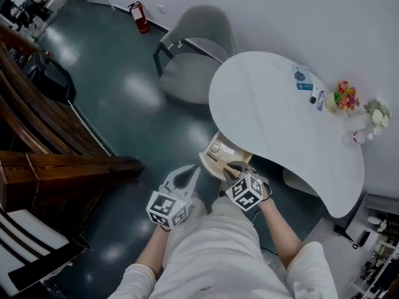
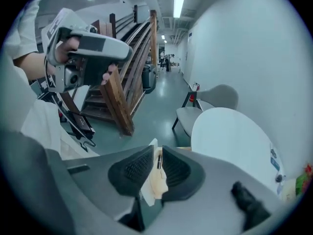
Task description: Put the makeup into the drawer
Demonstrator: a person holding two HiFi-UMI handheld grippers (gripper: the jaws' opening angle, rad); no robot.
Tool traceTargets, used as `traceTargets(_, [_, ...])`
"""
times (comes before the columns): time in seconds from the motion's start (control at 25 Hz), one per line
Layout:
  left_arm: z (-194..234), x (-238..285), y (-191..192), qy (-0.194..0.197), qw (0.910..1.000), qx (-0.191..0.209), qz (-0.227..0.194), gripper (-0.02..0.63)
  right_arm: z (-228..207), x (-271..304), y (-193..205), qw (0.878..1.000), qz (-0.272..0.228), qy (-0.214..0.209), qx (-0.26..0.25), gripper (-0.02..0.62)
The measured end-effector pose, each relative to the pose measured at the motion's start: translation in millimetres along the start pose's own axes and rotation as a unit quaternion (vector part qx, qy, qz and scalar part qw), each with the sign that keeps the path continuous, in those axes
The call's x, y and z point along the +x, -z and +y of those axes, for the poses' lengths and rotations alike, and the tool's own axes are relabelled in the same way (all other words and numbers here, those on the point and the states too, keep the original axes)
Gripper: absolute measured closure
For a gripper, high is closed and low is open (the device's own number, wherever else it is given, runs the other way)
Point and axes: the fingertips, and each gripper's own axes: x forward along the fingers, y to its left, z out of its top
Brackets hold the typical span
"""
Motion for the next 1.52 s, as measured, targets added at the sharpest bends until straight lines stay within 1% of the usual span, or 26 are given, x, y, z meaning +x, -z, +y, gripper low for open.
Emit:
traceTargets(0.12, [-10, -2, -11, 0.007, 0.9999, 0.006, -0.005, 0.598, 1, -25, -22, 0.999, -0.042, 0.010, 0.023, 0.554])
traceTargets(0.28, [-22, -4, -21, 0.017, 0.9997, 0.016, -0.008, 0.598, 1, -58, -43, 0.991, -0.100, 0.015, 0.083, 0.573])
traceTargets(0.36, [-28, -4, -25, 0.024, 0.9995, 0.021, -0.008, 0.598, 2, -74, -51, 0.983, -0.135, 0.006, 0.127, 0.580])
traceTargets(0.48, [-36, -3, -28, 0.033, 0.9990, 0.031, -0.005, 0.598, -1, -96, -64, 0.962, -0.192, -0.011, 0.191, 0.581])
traceTargets(0.52, [-39, -2, -30, 0.036, 0.9988, 0.034, -0.003, 0.598, -2, -102, -68, 0.957, -0.207, -0.012, 0.204, 0.581])
traceTargets(0.6, [-45, -2, -33, 0.042, 0.9982, 0.043, -0.002, 0.598, -5, -113, -74, 0.950, -0.225, -0.007, 0.215, 0.581])
traceTargets(0.76, [-54, 0, -34, 0.051, 0.9968, 0.062, 0.005, 0.598, -6, -123, -77, 0.946, -0.237, 0.002, 0.221, 0.581])
traceTargets(0.88, [-57, 0, -35, 0.048, 0.9962, 0.073, 0.004, 0.598, -5, -123, -76, 0.944, -0.239, 0.000, 0.228, 0.581])
traceTargets(1.04, [-55, -1, -37, 0.047, 0.9968, 0.065, -0.001, 0.598, -5, -125, -76, 0.943, -0.240, 0.001, 0.231, 0.581])
traceTargets(1.32, [-58, -4, -38, 0.047, 0.9964, 0.070, -0.002, 0.598, 1, -126, -74, 0.944, -0.240, -0.001, 0.227, 0.581])
traceTargets(1.52, [-61, -8, -35, 0.053, 0.9968, 0.059, -0.009, 0.598, 8, -125, -72, 0.944, -0.239, -0.006, 0.227, 0.581])
